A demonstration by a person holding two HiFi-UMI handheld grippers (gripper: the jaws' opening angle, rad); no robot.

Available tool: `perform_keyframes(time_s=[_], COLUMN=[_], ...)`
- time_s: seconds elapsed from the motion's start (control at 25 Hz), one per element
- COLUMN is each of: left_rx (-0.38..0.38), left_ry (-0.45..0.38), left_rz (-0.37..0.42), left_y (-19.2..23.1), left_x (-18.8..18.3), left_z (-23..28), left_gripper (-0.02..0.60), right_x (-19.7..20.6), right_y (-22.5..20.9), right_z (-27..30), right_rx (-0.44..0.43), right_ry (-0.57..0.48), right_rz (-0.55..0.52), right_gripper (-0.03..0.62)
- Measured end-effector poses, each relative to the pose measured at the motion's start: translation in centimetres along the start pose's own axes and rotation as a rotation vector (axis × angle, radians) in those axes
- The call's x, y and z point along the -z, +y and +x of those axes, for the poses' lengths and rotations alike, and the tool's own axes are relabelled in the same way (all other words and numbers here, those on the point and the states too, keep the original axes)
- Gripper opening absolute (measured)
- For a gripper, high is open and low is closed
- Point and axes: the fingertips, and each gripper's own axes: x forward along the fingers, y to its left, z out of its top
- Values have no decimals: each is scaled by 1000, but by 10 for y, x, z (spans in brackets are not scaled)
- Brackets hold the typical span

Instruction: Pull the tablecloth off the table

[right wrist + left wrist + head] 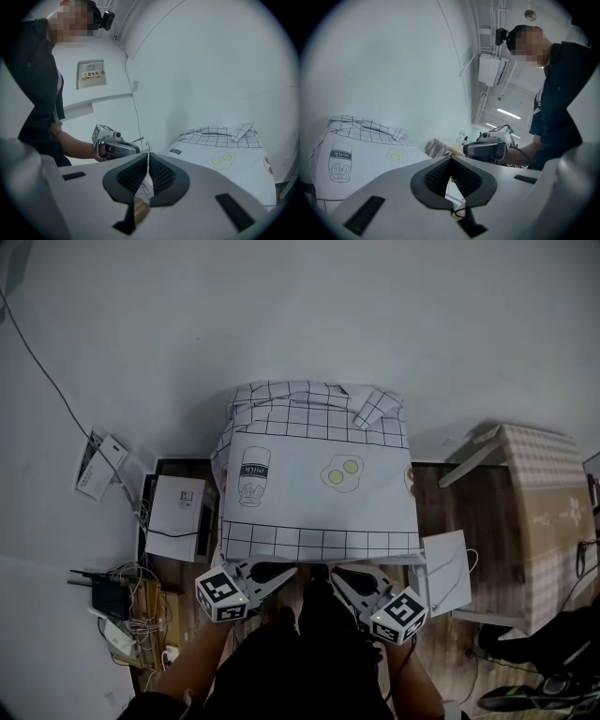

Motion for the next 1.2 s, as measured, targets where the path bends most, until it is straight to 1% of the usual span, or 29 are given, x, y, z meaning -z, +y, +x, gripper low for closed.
perform_keyframes(time_s=[0.16, 0.36, 0.56, 0.64, 0.76, 0.88, 1.08, 1.2], left_rx=[-19, -78, -128, -147, -182, -192, -213, -212], left_ry=[26, 79, 111, 133, 166, 173, 227, 238], left_rz=[-7, -4, -28, -5, 41, 78, 145, 148], left_y=[21, 48, 68, 75, 86, 96, 112, 126], left_x=[-8, -10, -17, -23, -35, -47, -42, -42], left_z=[17, 37, 60, 69, 79, 88, 94, 96], left_gripper=[9, 9, 9, 9, 9, 9, 9, 9], right_x=[-13, -20, -30, -32, -39, -45, -40, -34], right_y=[-32, -64, -96, -111, -125, -136, -158, -170], right_z=[10, 24, 29, 32, 35, 39, 44, 53], right_rx=[-20, -45, -101, -115, -158, -193, -213, -220], right_ry=[-4, 81, 97, 102, 85, 81, 89, 114], right_rz=[0, -90, -107, -119, -151, -197, -190, -188], right_gripper=[23, 23, 23, 23, 23, 25, 25, 25])
